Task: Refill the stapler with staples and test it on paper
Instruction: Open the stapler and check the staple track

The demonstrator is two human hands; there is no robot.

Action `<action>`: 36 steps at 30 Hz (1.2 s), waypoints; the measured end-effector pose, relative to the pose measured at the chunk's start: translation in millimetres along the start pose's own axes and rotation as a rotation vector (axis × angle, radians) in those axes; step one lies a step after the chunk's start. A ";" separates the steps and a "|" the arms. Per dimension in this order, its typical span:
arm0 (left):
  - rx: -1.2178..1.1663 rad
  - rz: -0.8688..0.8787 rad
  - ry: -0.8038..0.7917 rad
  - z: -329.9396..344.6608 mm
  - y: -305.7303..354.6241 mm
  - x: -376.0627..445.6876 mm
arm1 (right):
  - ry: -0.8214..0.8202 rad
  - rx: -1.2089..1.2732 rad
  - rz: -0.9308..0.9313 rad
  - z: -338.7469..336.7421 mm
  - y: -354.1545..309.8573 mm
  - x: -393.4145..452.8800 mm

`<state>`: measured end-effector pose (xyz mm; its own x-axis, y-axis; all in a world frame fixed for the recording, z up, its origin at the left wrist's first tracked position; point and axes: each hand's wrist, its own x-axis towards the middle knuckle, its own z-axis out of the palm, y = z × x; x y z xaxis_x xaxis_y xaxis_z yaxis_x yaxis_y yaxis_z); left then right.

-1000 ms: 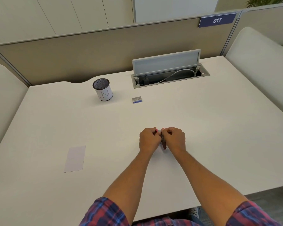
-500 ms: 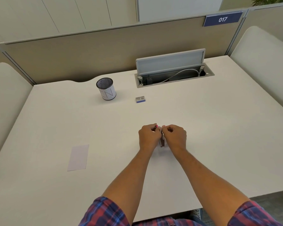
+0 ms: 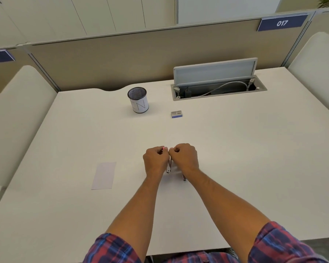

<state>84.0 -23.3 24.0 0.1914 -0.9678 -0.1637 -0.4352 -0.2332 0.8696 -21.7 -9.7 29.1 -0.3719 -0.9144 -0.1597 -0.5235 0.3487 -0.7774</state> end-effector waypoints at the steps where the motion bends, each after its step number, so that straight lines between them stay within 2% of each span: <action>1: 0.017 -0.005 -0.005 -1.7 -5.2 0.9 | -0.019 -0.033 -0.003 2.7 -1.5 -1.2; 10: 0.140 -0.084 -0.050 -9.7 -20.2 4.2 | -0.136 -0.185 0.003 8.3 -4.5 -7.2; 25: 0.170 -0.125 -0.056 -2.6 -30.7 7.6 | -0.164 -0.313 0.015 5.3 -4.7 -8.6; 36: 0.139 -0.103 -0.036 -7.4 -23.0 -2.4 | -0.183 -0.469 -0.048 7.9 -8.7 -9.1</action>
<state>100.1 -14.9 7.8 0.2110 -0.9402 -0.2673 -0.5328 -0.3399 0.7750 -7.7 -6.0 32.5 -0.2205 -0.9381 -0.2672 -0.8402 0.3218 -0.4366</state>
